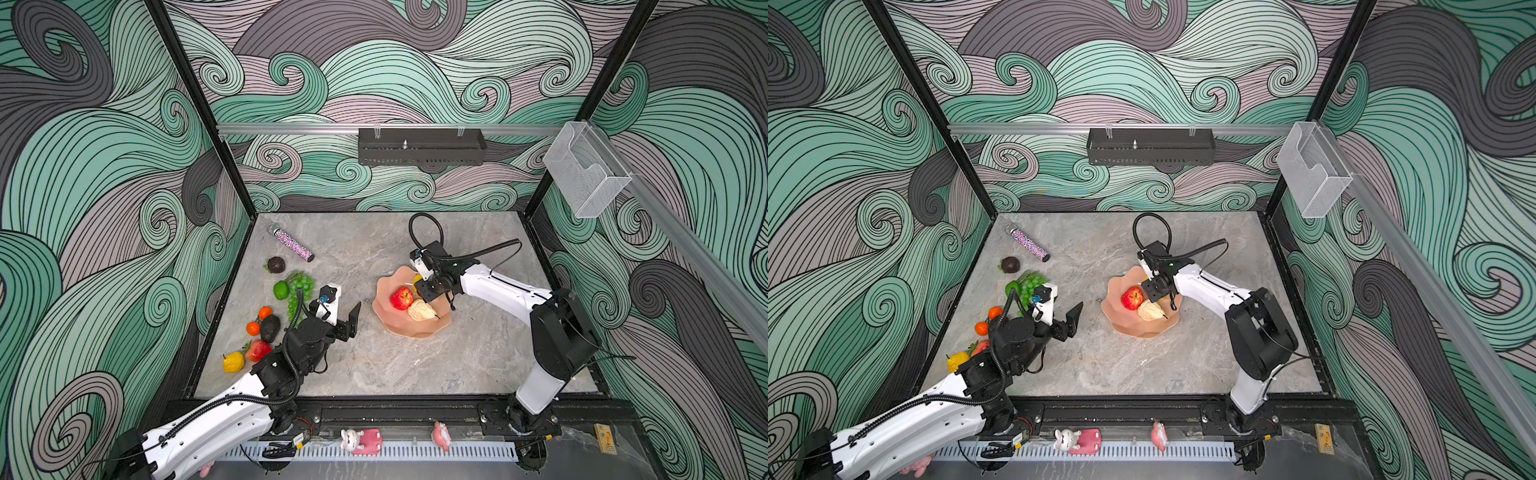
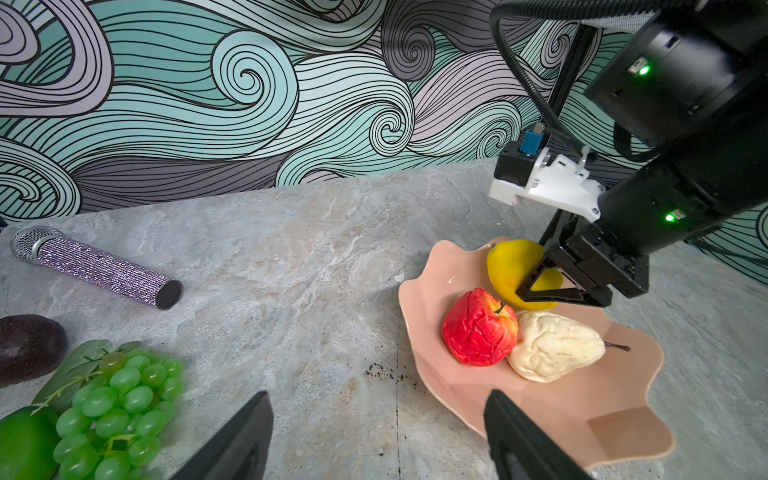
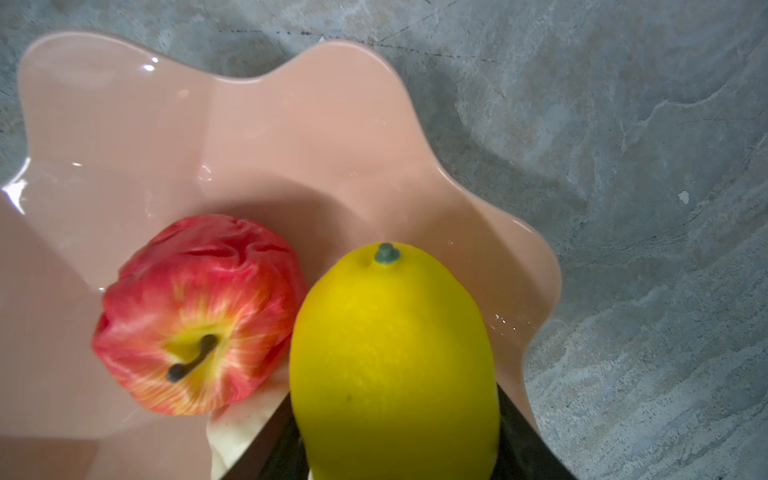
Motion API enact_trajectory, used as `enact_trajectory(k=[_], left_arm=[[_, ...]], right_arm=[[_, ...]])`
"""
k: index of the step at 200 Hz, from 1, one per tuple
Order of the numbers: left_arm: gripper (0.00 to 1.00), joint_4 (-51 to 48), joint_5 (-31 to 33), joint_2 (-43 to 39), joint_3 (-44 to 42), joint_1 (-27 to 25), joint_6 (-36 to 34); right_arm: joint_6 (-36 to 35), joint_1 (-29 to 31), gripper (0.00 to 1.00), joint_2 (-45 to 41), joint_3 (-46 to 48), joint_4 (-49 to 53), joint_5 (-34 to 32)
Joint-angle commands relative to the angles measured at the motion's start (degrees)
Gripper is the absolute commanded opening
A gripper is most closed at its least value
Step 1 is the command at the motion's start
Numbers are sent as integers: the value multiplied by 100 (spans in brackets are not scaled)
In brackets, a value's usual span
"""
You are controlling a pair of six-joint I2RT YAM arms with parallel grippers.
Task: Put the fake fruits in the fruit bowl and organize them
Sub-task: 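Lower the lemon into the bowl with the right gripper while the left withdraws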
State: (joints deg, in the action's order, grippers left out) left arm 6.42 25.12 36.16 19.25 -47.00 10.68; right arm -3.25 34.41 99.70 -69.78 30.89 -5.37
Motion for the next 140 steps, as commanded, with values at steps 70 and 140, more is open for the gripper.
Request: enact_trajectory(k=[70,140], left_arm=[[82,-28,-48,64,10,25,-285],[82,-60,76,5,0,25,-295]], right_arm=[[-1,118,65,140,-203,152,-192],[42,121,70,51,-196,215,-229]])
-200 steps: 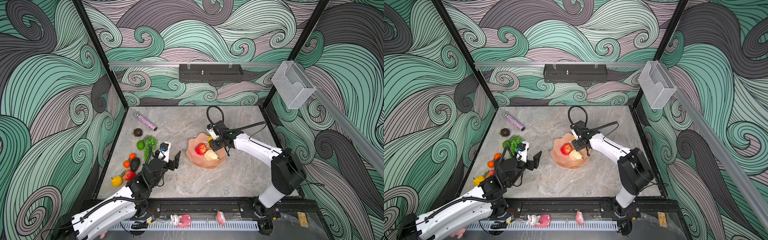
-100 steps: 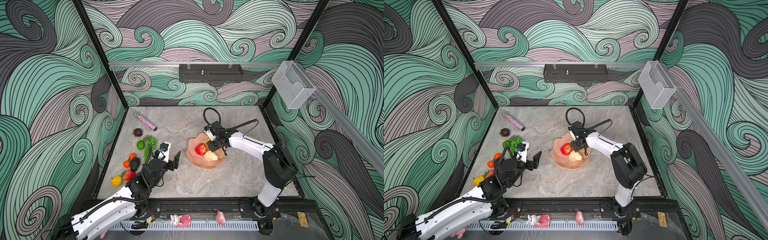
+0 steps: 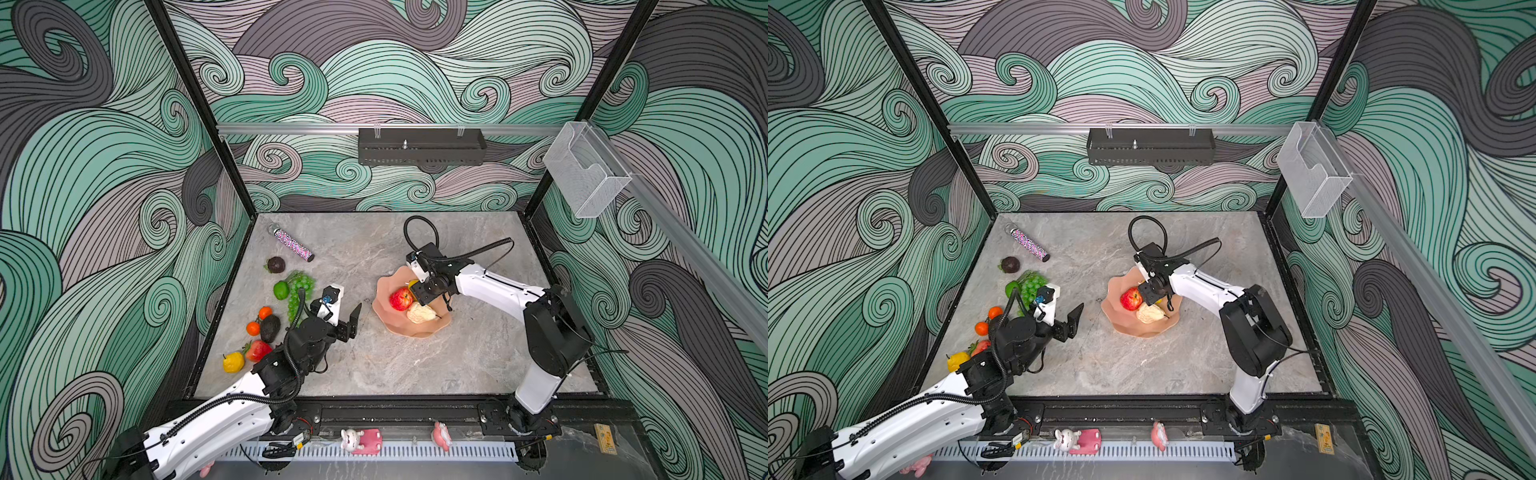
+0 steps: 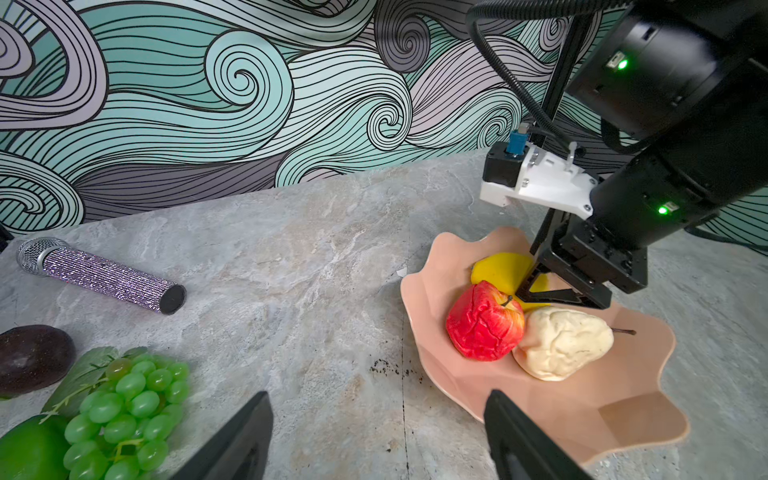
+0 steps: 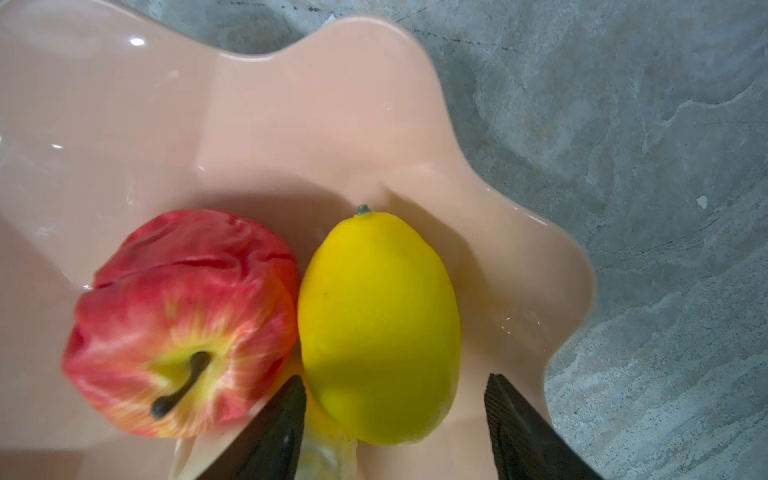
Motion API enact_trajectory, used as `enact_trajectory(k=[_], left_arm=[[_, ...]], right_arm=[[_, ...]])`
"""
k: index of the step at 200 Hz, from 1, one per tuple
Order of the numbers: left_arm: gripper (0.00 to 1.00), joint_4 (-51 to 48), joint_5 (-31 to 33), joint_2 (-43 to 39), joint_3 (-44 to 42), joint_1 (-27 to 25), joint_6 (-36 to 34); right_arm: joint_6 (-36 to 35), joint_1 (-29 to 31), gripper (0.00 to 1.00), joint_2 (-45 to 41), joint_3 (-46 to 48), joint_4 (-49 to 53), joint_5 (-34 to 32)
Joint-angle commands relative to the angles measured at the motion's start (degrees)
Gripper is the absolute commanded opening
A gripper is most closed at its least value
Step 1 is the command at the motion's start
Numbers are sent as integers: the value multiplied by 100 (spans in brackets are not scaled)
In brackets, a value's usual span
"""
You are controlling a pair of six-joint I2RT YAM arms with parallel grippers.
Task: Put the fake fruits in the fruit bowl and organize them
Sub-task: 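Lower the lemon into the bowl with the right gripper while the left withdraws, then release the lemon beside the apple and raise the right gripper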
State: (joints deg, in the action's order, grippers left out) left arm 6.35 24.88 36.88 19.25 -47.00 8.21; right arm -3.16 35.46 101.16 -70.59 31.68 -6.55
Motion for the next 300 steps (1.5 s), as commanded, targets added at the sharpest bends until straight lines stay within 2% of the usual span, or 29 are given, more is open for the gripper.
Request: enact_trajectory(k=[1,20,26,49,94,124,169,192,203,227,232,237,252,272,286,300], left_arm=[[82,-54,102,-67,0,25,-47],[82,-55,224,-38,-6,25,19],[87,-55,317,-11,0,25,84],[88,-16,472,140,39,32,129],[87,-217,386,787,378,83,353],[87,-434,261,1176,645,217,830],[88,-2217,248,1798,1670,356,1959],[88,-3076,209,2055,2206,476,2317],[87,-3522,387,2135,2442,576,2551],[89,-4451,520,2272,2879,1116,3171],[89,-4623,518,2315,2967,1331,3249],[93,-4788,522,2357,3038,1473,3286],[94,-5121,530,2450,3203,2071,3430],[94,-4951,115,2537,3304,2909,3437],[94,-4549,-378,2732,3330,3439,3489],[94,-4294,-893,3127,3498,3948,3668]], right_arm=[[34,15,70,-96,-114,132,-110],[76,30,70,-199,-112,155,-108],[121,39,70,-244,-133,218,-123],[558,65,71,-400,-621,1042,-291],[1031,228,77,-1518,-460,1502,-497],[1456,310,79,-2583,274,1413,-452],[2138,325,85,-4614,1901,788,-207],[2461,330,87,-5419,2617,481,-109],[2577,333,88,-5739,2957,307,-36],[2763,331,90,-6249,3546,62,86],[2810,330,90,-6331,3646,40,86],[2853,330,90,-6409,3735,4,92],[2948,332,90,-6609,4012,-130,168],[2996,334,91,-6821,4396,-453,372],[2766,324,96,-6943,4715,-860,688],[2883,313,98,-7014,4967,-1074,749]])
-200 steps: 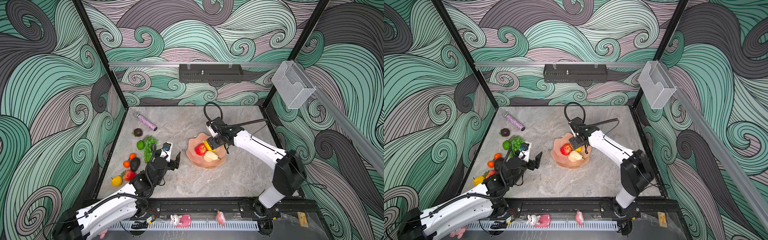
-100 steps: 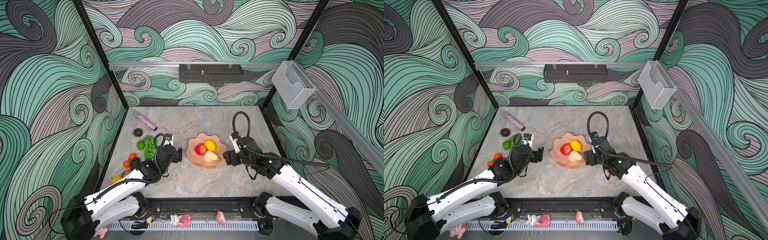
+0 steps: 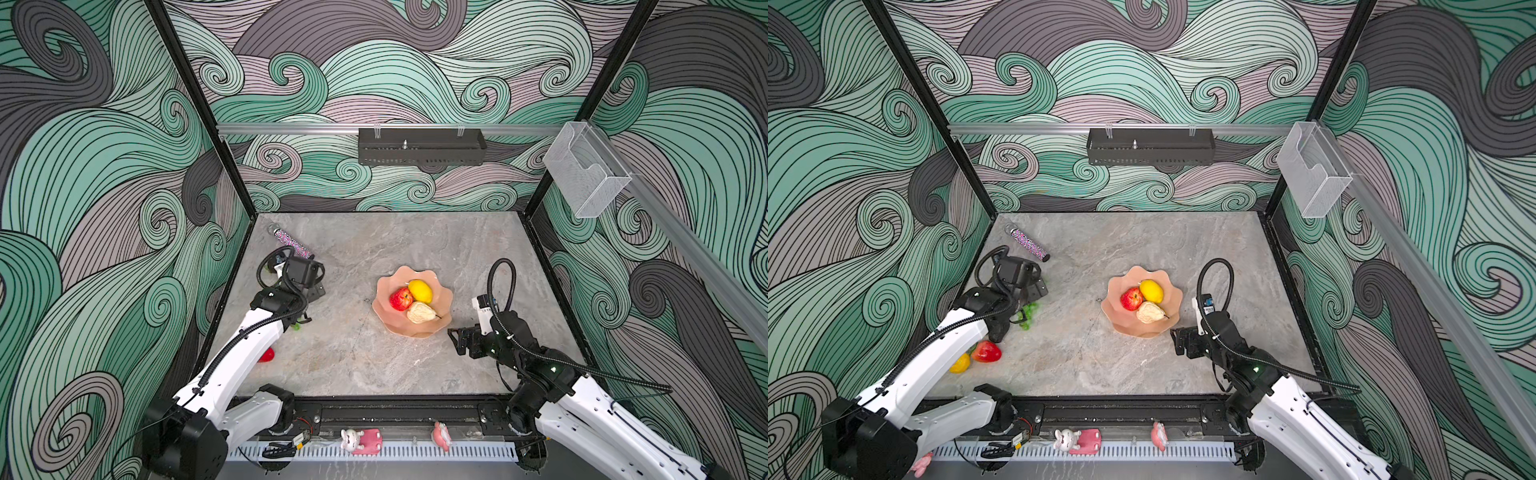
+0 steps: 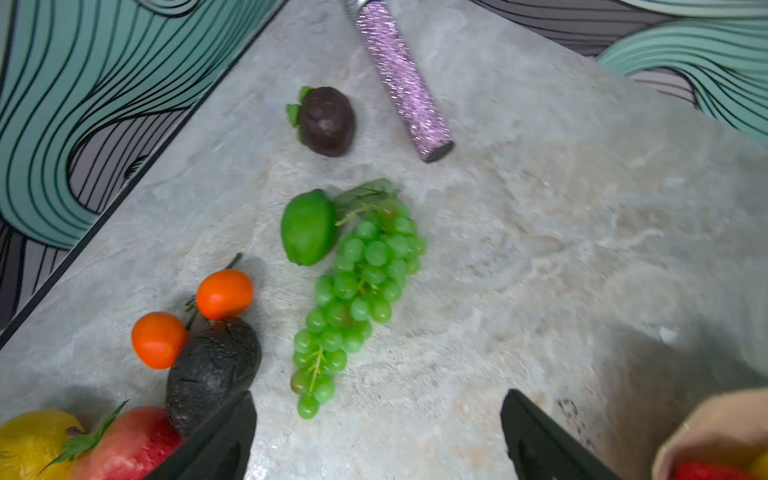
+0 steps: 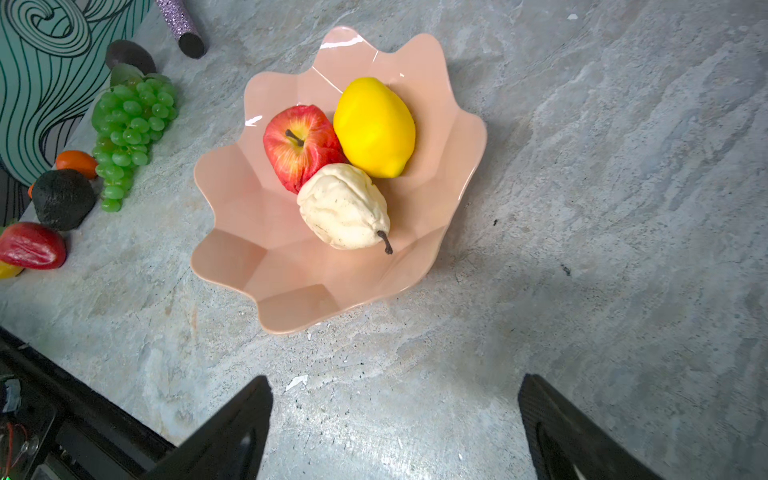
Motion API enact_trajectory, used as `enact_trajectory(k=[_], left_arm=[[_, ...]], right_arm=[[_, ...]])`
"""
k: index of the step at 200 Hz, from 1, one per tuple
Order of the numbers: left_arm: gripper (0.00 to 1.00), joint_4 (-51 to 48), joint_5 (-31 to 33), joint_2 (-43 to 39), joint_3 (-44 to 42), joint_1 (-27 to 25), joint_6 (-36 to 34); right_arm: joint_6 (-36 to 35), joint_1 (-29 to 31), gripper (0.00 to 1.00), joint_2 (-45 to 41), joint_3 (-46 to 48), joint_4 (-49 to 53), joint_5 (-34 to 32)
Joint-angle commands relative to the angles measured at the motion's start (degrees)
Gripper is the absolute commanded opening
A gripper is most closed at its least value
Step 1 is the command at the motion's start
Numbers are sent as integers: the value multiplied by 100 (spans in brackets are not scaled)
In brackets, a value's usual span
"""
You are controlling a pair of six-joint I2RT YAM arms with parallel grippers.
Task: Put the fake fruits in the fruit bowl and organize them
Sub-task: 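Release the lemon beside the apple and raise the right gripper, then lower the left gripper onto the dark mangosteen and grasp it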
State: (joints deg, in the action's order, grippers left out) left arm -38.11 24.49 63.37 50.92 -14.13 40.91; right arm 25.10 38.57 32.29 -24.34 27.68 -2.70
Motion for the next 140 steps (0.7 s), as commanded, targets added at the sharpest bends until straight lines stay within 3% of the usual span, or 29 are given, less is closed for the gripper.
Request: enact_trajectory(k=[1,45,82,108,140], left_arm=[[94,162,-887,520,349,694,408],[94,230,-1135,2294,1519,1602,924],[92,-45,-1056,3644,2675,1965,1171],[91,-626,-1415,4391,3505,2281,1418],[89,-773,-1640,4964,3950,2449,1656]], right_arm=[[52,2,99,-131,351,-675,383],[38,2,100,-438,744,-1073,383],[44,1,100,-750,1037,-1442,626],[46,11,100,-813,1156,-1608,807],[43,22,100,-748,1227,-1789,797]])
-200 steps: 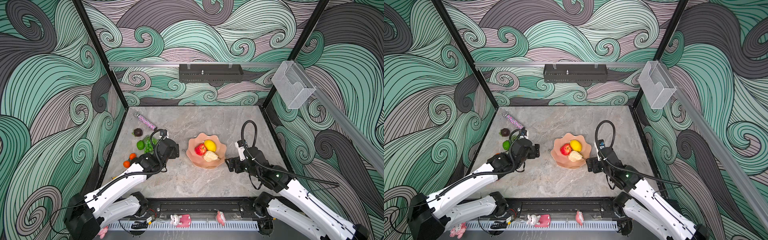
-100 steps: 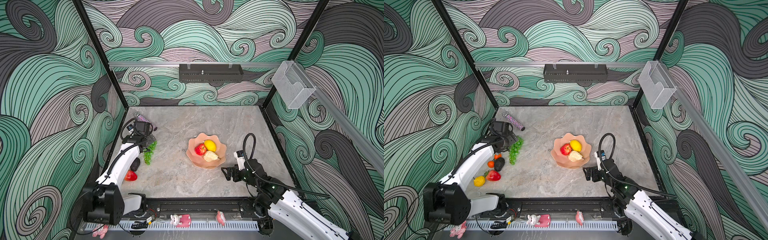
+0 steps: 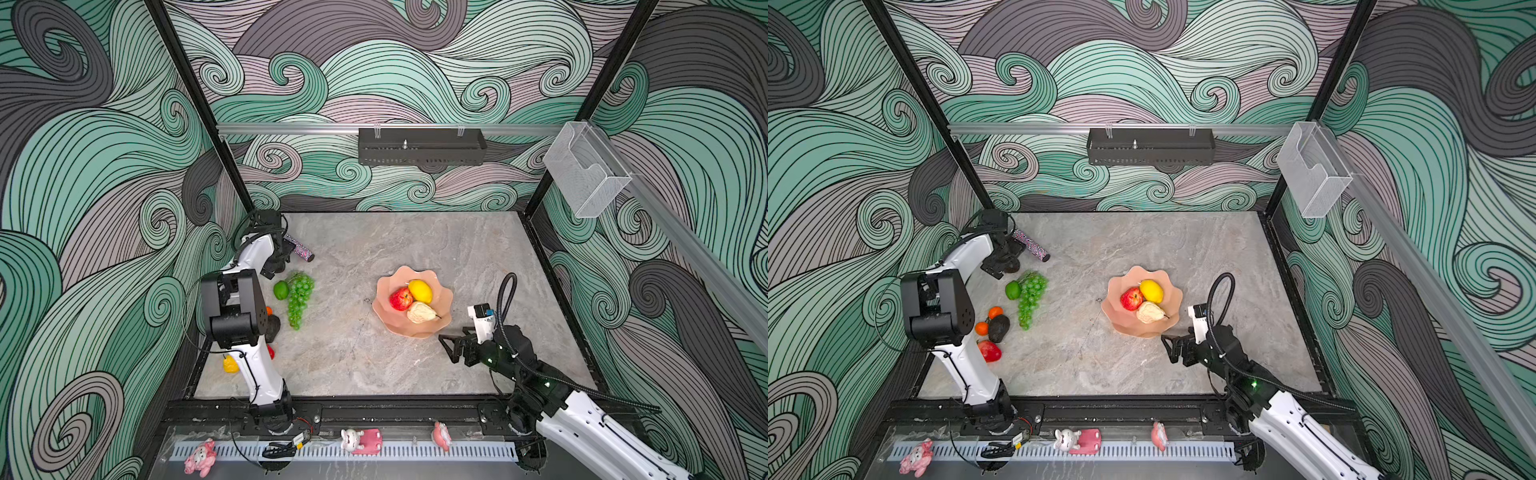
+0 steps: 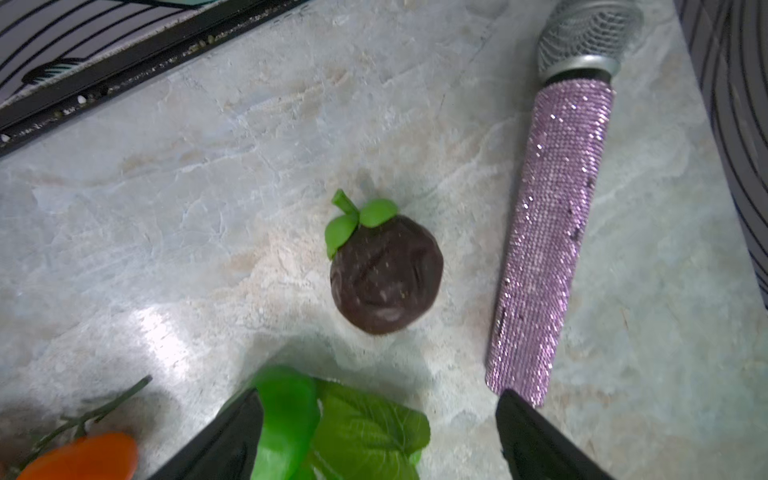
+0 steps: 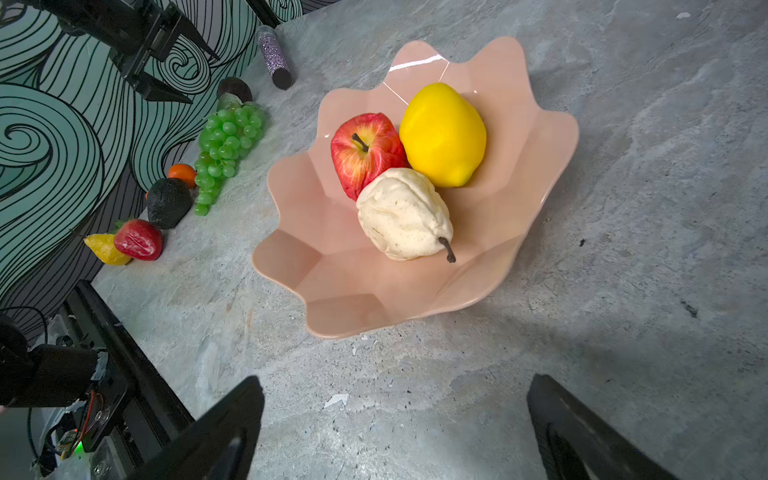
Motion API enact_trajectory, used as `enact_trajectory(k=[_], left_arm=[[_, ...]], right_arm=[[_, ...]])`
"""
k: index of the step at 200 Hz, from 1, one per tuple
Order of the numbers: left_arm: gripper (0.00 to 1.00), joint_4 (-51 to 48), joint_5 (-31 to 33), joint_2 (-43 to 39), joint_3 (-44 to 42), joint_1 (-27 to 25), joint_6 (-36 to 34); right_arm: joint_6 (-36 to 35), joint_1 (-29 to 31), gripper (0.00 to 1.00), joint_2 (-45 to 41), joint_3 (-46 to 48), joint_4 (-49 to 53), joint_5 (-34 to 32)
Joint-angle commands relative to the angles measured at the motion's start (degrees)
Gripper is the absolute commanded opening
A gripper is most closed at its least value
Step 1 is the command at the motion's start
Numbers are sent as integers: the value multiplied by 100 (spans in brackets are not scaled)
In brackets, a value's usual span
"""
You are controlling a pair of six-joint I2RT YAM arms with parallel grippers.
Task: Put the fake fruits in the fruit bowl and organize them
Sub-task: 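Lower the left gripper onto the dark mangosteen and grasp it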
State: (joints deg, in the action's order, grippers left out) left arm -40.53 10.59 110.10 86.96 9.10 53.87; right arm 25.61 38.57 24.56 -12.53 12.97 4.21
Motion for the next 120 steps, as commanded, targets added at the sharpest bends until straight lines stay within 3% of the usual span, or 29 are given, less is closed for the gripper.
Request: enact_trajectory(k=[1,74,120], left_arm=[[89,-528,-250,309,360,126,361],[86,-880,-189,1147,1240,177,291],[82,-824,-303,1386,1366,185,361]], right_arm=[[-9,16,100,33,44,-324,102],[-9,7,100,330,52,-533,212],[-8,11,100,392,58,-581,203]])
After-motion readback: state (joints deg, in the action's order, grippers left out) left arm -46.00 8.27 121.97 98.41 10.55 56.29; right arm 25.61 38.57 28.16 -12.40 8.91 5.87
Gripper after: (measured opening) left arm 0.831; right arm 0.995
